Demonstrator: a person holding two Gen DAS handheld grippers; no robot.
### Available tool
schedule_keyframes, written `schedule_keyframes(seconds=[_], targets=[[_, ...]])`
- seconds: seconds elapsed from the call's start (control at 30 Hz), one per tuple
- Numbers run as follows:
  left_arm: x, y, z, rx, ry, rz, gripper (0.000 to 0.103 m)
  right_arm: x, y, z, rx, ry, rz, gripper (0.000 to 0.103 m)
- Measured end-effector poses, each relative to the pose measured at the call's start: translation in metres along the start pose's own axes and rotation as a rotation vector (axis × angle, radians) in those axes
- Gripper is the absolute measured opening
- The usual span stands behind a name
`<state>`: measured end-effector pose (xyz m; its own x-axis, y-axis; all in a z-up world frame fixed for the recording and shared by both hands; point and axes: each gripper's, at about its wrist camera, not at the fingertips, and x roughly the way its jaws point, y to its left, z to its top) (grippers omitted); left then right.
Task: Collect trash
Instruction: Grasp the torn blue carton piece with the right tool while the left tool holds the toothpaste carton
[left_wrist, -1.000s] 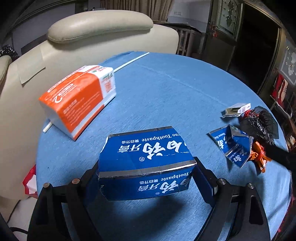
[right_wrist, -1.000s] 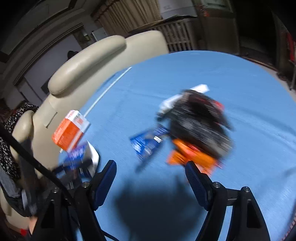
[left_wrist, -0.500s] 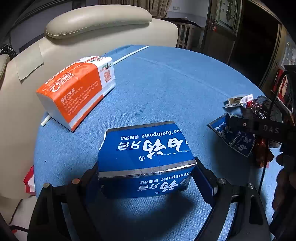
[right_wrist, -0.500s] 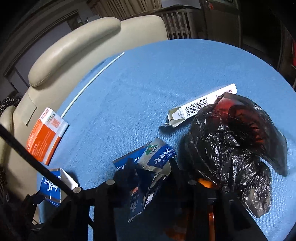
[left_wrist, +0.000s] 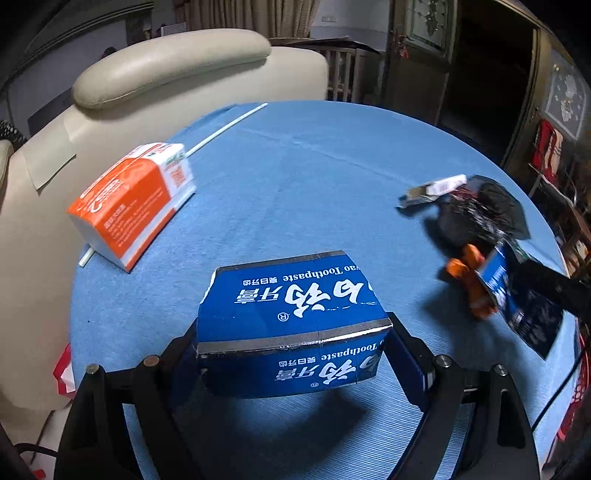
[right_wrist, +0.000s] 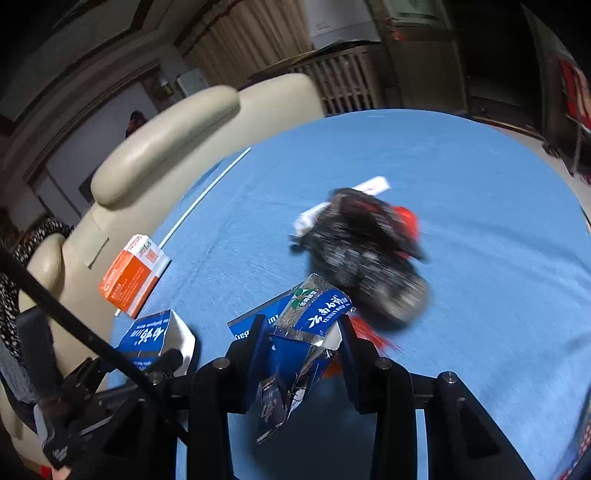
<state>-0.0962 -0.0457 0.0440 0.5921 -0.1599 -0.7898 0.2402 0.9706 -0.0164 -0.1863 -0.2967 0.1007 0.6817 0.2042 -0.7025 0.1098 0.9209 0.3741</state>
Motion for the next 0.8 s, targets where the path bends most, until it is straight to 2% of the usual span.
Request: schedule_keyframes(seconds=[0.37, 0.8], targets=[[-0.017, -0.065, -0.007, 0.110, 0.015, -0.034, 0.089, -0.063, -0.066, -0.040, 0.108, -0.071, -0.039, 0.039], [-0.035, -0.131, -0.015, 0.242, 0.015, -0.076, 0.089, -0.103, -0.123, -0.068, 0.207, -0.122, -0.080, 0.039]])
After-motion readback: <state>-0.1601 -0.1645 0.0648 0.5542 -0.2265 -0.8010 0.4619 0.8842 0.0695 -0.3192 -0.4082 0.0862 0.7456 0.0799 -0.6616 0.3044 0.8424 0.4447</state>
